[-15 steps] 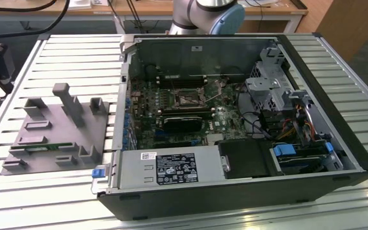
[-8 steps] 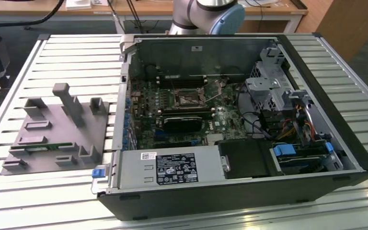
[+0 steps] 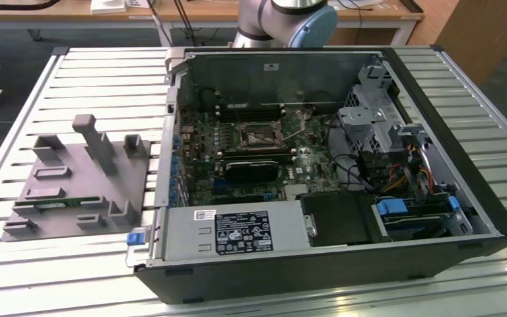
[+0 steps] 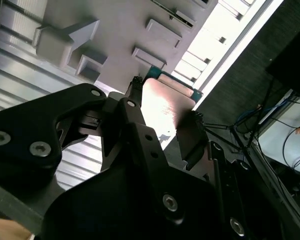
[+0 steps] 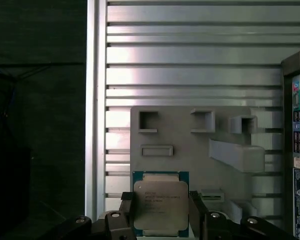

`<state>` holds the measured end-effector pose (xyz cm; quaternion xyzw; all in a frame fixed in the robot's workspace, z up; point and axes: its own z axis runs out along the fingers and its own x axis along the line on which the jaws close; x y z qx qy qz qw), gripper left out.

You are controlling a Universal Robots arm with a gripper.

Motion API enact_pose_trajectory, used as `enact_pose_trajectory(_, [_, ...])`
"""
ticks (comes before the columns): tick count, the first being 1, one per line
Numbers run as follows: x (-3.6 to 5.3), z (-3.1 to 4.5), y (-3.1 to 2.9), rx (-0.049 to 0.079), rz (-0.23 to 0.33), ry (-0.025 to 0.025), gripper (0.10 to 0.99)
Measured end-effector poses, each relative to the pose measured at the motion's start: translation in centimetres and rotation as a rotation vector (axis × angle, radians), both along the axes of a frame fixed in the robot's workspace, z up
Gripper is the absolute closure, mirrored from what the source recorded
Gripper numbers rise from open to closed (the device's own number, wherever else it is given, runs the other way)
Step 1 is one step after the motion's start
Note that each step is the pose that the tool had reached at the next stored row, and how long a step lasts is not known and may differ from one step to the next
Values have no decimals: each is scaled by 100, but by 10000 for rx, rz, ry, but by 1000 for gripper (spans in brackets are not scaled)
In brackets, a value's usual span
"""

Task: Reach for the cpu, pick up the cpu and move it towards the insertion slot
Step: 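Pick up the cpu and move it towards the insertion slot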

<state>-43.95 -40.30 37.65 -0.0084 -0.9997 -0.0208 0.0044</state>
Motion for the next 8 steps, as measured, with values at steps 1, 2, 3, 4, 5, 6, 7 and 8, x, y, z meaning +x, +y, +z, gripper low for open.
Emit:
enact_pose_trajectory(1, [0, 29, 0, 0, -1, 0, 561])
enact_pose_trajectory(2, [0, 56, 0, 0, -1, 0, 561])
enact_pose_trajectory(3, [0, 86, 0, 0, -1, -2, 561])
enact_pose_trajectory(4, [0, 118, 0, 0, -2, -3, 561])
enact_pose_trajectory(5, [0, 154, 0, 0, -2, -5, 561])
enact_pose_trajectory(6, [0, 188, 0, 0, -2, -6, 561])
enact_pose_trajectory(7, [0, 220, 0, 0, -2, -8, 561])
enact_pose_trajectory(8, [0, 249, 0, 0, -2, -10, 561])
